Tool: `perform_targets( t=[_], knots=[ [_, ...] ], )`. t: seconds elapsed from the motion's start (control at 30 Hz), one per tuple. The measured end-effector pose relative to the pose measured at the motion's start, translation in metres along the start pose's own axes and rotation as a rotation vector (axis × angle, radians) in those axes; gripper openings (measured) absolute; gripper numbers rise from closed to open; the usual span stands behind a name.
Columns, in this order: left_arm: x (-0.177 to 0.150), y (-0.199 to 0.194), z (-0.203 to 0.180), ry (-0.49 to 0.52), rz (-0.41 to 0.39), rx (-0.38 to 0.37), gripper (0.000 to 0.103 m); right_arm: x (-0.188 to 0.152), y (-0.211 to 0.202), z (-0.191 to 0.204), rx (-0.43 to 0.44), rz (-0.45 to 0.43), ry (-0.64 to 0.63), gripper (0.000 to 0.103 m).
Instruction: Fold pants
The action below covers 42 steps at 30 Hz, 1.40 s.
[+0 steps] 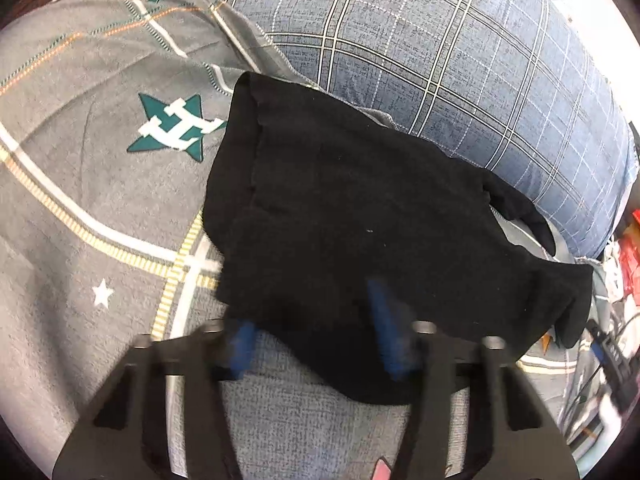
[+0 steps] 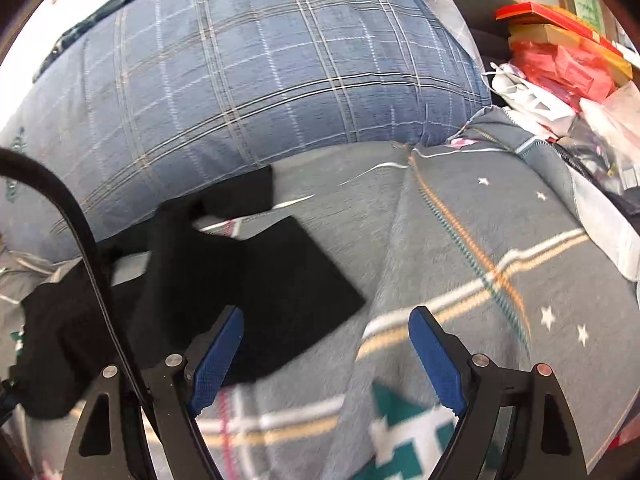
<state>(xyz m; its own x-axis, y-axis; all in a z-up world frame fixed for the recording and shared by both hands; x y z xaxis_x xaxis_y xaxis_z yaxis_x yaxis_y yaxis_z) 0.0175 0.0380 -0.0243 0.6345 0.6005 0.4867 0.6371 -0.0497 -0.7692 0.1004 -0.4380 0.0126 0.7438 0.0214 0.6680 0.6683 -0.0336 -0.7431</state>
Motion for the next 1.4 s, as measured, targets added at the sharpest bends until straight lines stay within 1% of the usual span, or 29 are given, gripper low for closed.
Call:
perform_targets(
  t=[0.03,0.07,0.1,0.17,0.2,0.23,0.27,0.3,0.37,0.5,0.6,0.67,0.7,0.77,0.83,0.9,0.93,1.0,1.07,1.1,1.13,1.17,1.2,1.23,1.27,1.3,1.33,1.37,1.4],
  knots=[
    [0.001,0.001,-0.002,0.012,0.002,-0.003,0.036,0.003,0.007,-0.002,-0.007,0.006,-0.003,0.079],
    [0.001,0.002,-0.002,0.022,0.003,-0.007,0.033,0.004,0.012,-0.004,-0.006,0.013,-0.006,0.071],
    [0.000,0.003,-0.003,0.035,0.006,-0.010,0.027,0.005,0.019,-0.005,0.004,0.021,-0.008,0.058],
    [-0.001,0.005,-0.006,0.055,0.013,-0.017,0.023,0.005,0.032,-0.002,0.054,0.032,-0.016,0.044],
    [0.000,0.005,-0.006,0.061,0.017,-0.023,0.021,0.006,0.032,-0.001,0.055,0.013,-0.029,0.028],
    [0.001,0.005,-0.007,0.066,0.023,-0.033,0.019,0.006,0.031,0.003,0.097,0.017,-0.038,0.022],
    [0.002,0.005,-0.006,0.063,0.033,-0.045,0.018,0.006,0.029,0.005,0.128,0.021,-0.032,0.019],
    [0.005,0.004,-0.006,0.054,0.045,-0.062,0.017,0.007,0.025,0.007,0.146,0.011,-0.029,0.014],
    [0.014,-0.002,-0.004,0.035,0.057,-0.112,0.016,0.011,0.007,0.010,0.159,-0.033,-0.052,0.013],
    [0.031,-0.026,-0.005,0.050,0.026,-0.155,0.015,0.020,-0.032,0.012,0.120,-0.099,-0.116,0.012],
    [0.044,-0.046,-0.001,0.071,-0.002,-0.167,0.015,0.026,-0.062,0.003,0.108,-0.133,-0.103,0.012],
    [0.050,-0.054,0.005,0.084,-0.013,-0.159,0.015,0.025,-0.079,-0.003,0.118,-0.145,-0.090,0.012],
    [0.051,-0.056,0.011,0.086,-0.012,-0.146,0.015,0.023,-0.084,-0.005,0.120,-0.143,-0.091,0.012],
    [0.053,-0.052,0.028,0.078,0.004,-0.096,0.015,0.015,-0.090,-0.008,0.082,-0.125,-0.112,0.011],
    [0.046,-0.042,0.047,0.048,0.044,-0.079,0.015,0.000,-0.089,-0.015,0.067,-0.096,-0.103,0.011],
    [0.036,-0.030,0.056,0.039,0.081,-0.060,0.015,-0.016,-0.079,-0.022,0.083,-0.058,-0.057,0.011],
    [0.026,-0.025,0.059,0.053,0.087,-0.036,0.015,-0.025,-0.071,-0.025,0.090,-0.031,-0.043,0.011],
    [0.016,-0.022,0.063,0.076,0.082,-0.012,0.015,-0.039,-0.061,-0.026,0.102,0.008,-0.031,0.011],
    [0.013,-0.020,0.068,0.068,0.073,-0.006,0.016,-0.049,-0.056,-0.021,0.122,0.030,-0.027,0.011],
    [0.012,-0.020,0.069,0.057,0.073,-0.003,0.019,-0.052,-0.056,-0.018,0.125,0.037,-0.029,0.011],
    [0.010,-0.022,0.071,0.049,0.072,0.005,0.026,-0.054,-0.056,-0.018,0.123,0.039,-0.028,0.011],
    [0.011,-0.022,0.073,0.042,0.070,0.015,0.029,-0.053,-0.058,-0.015,0.126,0.031,-0.029,0.011],
    [0.012,-0.024,0.075,0.035,0.066,0.024,0.034,-0.051,-0.062,-0.010,0.141,0.011,-0.031,0.012],
    [0.013,-0.026,0.075,0.032,0.062,0.025,0.035,-0.051,-0.065,-0.005,0.155,-0.011,-0.037,0.014],
    [0.013,-0.029,0.077,0.035,0.061,0.027,0.036,-0.049,-0.067,-0.001,0.166,-0.026,-0.048,0.019],
    [0.012,-0.032,0.078,0.043,0.061,0.032,0.038,-0.048,-0.067,0.006,0.181,-0.033,-0.067,0.033],
    [0.013,-0.032,0.078,0.051,0.058,0.043,0.040,-0.047,-0.064,0.011,0.186,-0.028,-0.077,0.040],
    [0.014,-0.033,0.077,0.059,0.054,0.050,0.041,-0.048,-0.060,0.016,0.189,-0.013,-0.087,0.044],
    [0.014,-0.036,0.077,0.068,0.049,0.054,0.041,-0.049,-0.056,0.020,0.195,-0.002,-0.091,0.044]
  ],
)
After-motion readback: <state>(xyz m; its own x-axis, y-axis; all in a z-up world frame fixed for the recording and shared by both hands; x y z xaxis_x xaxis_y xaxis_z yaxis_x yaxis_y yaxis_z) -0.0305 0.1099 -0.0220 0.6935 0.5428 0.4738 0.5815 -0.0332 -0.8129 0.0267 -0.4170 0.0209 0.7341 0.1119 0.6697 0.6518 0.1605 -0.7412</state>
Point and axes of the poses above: each gripper's, at about its wrist camera, not at the fingertips, and y roughly the way its jaws point, z to its left, x to its top, the point moved 5 cm from there along y, roughly the way its jaws point, and after that the axes turned 12 degrees about -y, right-handed, at the moved point
